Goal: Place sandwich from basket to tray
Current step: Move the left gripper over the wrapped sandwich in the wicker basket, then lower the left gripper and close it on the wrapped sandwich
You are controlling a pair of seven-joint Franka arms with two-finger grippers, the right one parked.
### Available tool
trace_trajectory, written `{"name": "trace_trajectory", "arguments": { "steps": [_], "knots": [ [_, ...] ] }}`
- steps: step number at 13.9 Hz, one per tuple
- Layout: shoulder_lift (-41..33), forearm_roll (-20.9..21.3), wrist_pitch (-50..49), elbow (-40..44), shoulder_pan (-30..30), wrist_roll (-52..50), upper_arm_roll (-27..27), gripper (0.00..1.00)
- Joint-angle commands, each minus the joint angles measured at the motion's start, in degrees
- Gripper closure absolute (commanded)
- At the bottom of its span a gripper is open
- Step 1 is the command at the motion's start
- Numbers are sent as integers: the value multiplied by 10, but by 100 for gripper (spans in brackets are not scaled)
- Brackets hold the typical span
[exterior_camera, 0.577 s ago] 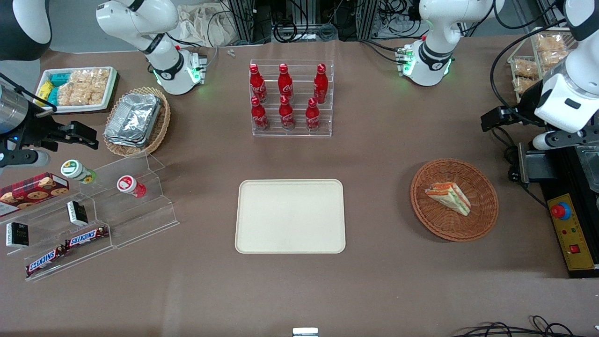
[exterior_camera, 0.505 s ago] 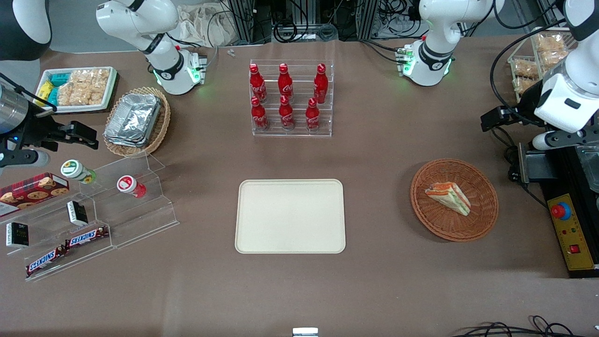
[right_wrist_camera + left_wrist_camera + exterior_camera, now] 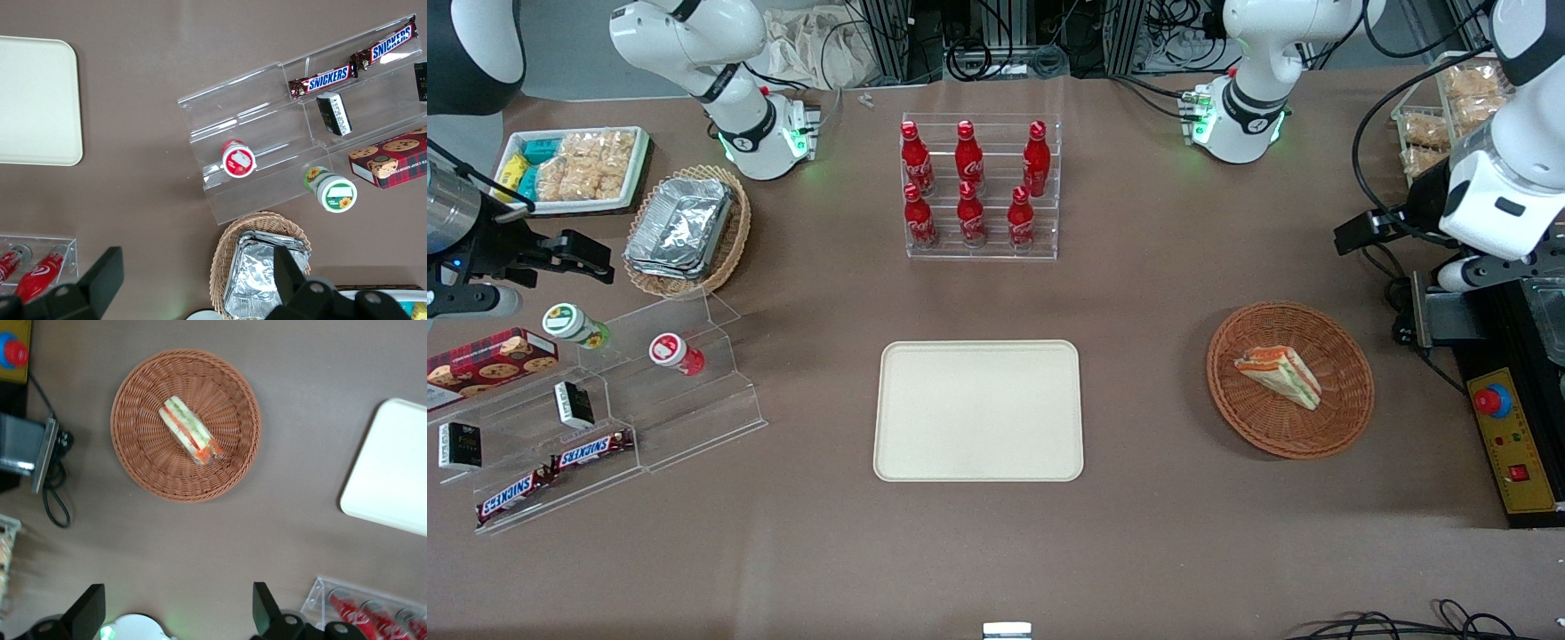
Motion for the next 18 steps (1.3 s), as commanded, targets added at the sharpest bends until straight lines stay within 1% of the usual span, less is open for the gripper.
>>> {"name": "trace_trajectory", "arguments": {
  "steps": [1, 3, 5, 8, 11, 13, 18],
  "knots": [
    [2, -6, 36, -34, -5, -99, 3, 1],
    [1, -1, 81, -77, -5, -143, 3, 1],
    [2, 1, 124, -121, -5, -156, 3, 1],
    [4, 2, 218, -198, -5, -206, 3, 1],
    [15, 2, 329, -273, -4, -219, 4, 1],
    [47, 3, 393, -293, -4, -250, 5, 1],
    [131, 9, 489, -293, -4, -307, 7, 1]
  ]
}}
